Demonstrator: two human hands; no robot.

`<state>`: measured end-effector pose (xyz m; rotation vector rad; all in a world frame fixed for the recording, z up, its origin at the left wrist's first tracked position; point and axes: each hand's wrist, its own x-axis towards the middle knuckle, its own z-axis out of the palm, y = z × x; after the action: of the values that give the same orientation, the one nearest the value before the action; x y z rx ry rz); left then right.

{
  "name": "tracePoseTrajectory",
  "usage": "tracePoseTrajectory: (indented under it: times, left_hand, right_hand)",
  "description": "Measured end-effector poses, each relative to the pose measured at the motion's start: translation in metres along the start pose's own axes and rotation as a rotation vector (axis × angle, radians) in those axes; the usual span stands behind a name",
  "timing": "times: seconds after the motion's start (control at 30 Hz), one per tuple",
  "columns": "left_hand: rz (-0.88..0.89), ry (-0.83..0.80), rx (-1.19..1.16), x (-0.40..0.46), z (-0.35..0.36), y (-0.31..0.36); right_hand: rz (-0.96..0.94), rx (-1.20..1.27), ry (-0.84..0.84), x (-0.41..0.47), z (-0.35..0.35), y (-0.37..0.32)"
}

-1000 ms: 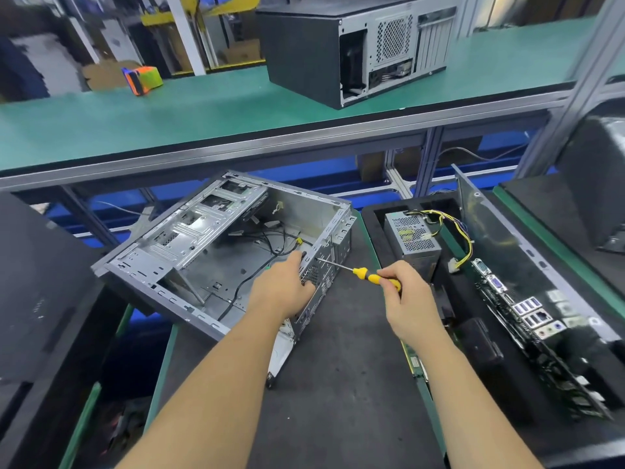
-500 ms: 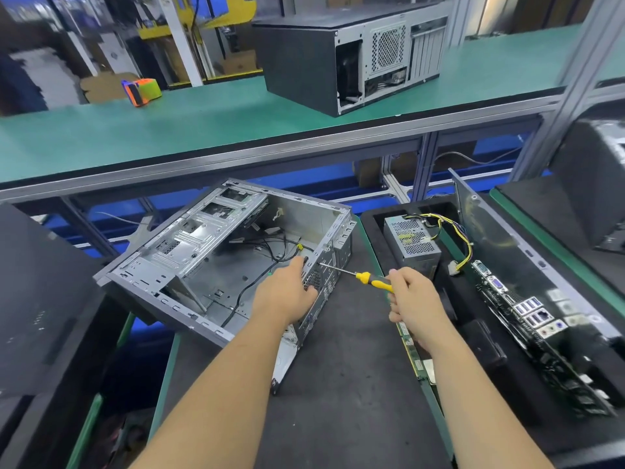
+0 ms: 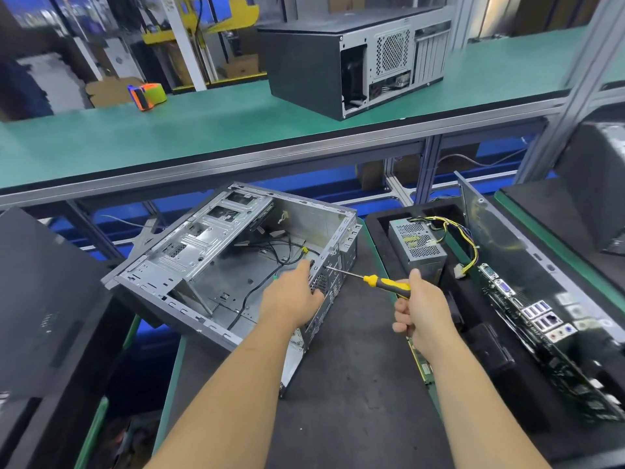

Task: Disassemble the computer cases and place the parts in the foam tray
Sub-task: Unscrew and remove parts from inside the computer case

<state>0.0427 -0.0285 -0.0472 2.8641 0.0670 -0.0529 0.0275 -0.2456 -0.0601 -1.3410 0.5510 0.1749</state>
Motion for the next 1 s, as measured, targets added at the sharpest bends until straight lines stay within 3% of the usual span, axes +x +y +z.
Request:
tracePoseTrajectory:
  times: [0.07, 0.17, 0.23, 0.33, 0.47, 0.57, 0.77, 0.93, 1.0]
  left_hand:
    - [0.0, 0.001, 0.0, 0.001, 0.001, 0.0]
    - [0.002, 0.003, 0.006, 0.001, 0.001, 0.0]
    - [0.004, 0.008, 0.01, 0.001, 0.001, 0.001]
    - [0.008, 0.004, 0.009, 0.0, 0.0, 0.001]
    - [0.011, 0.007, 0.005, 0.0, 0.0, 0.001]
    - [0.011, 0.01, 0.006, 0.0, 0.001, 0.0]
    - [0.011, 0.02, -0.003, 0.001, 0.002, -0.001]
    - [0.009, 0.025, -0.003, 0.002, 0.002, -0.001]
    - [0.008, 0.023, -0.001, 0.001, 0.002, 0.0]
  right_hand:
    - [-0.215, -0.107, -0.012, -0.001, -0.004, 0.003]
    - [-0.716, -0.441, -0.091, -0.008, -0.016, 0.007]
    - [-0.886, -0.559, -0.112, -0.006, -0.021, 0.01]
    - [-0.694, -0.449, -0.061, -0.008, -0.014, 0.013]
    - [-0.4, -0.038, -0.029, -0.009, 0.002, 0.011]
    - [-0.195, -0.18, -0.001, -0.002, 0.001, 0.005]
    - [-0.554, -0.33, 0.01, -0.005, -0.01, 0.011]
    - [-0.326, -0.034, -0.101, -0.004, -0.005, 0.008]
    - [-0.197, -0.098, -0.046, -0.001, -0.004, 0.005]
